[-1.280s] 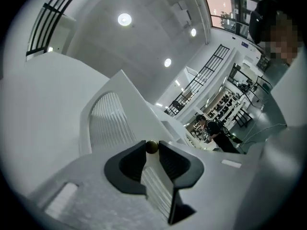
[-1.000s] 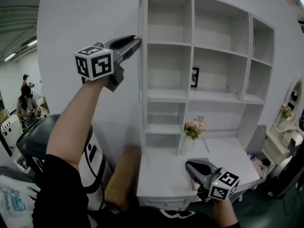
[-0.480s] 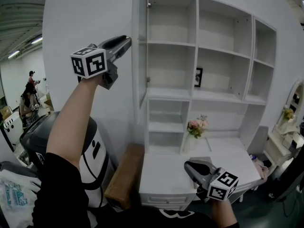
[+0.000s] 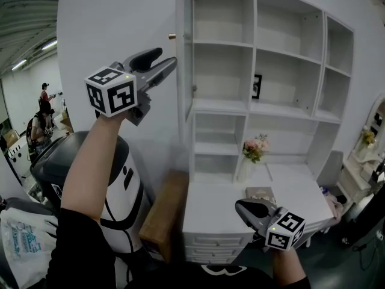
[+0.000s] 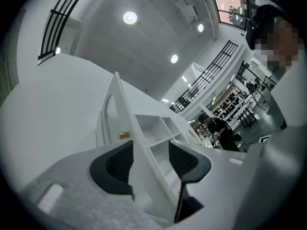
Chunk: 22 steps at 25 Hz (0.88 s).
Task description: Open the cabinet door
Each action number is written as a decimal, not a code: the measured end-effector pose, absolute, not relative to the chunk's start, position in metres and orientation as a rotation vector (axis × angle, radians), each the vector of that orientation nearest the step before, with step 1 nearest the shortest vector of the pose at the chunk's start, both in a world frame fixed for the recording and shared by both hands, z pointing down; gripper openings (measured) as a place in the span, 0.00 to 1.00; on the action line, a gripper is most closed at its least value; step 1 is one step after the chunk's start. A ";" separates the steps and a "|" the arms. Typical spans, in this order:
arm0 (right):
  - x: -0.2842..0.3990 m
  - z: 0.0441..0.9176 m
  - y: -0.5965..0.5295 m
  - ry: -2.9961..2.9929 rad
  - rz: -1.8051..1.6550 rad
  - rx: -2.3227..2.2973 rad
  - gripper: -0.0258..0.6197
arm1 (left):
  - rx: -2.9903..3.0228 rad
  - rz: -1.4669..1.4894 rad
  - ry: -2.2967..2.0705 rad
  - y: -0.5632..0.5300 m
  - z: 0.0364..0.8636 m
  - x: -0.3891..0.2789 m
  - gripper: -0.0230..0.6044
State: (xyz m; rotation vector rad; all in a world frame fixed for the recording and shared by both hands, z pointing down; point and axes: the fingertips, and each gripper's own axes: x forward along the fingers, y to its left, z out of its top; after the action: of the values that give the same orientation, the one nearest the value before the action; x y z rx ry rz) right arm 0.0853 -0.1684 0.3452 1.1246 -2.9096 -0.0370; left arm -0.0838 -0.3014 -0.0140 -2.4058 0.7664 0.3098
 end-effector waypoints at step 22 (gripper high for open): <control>0.064 0.341 -0.173 -2.929 -0.058 1.265 0.04 | -3.026 0.184 0.345 -0.181 0.312 0.007 0.19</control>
State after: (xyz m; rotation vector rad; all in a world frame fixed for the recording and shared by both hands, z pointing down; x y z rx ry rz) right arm 0.0641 -0.1730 0.3412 1.2650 -2.9285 -0.0578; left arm 0.0070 -0.1806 0.3121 -3.0261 0.3453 0.1838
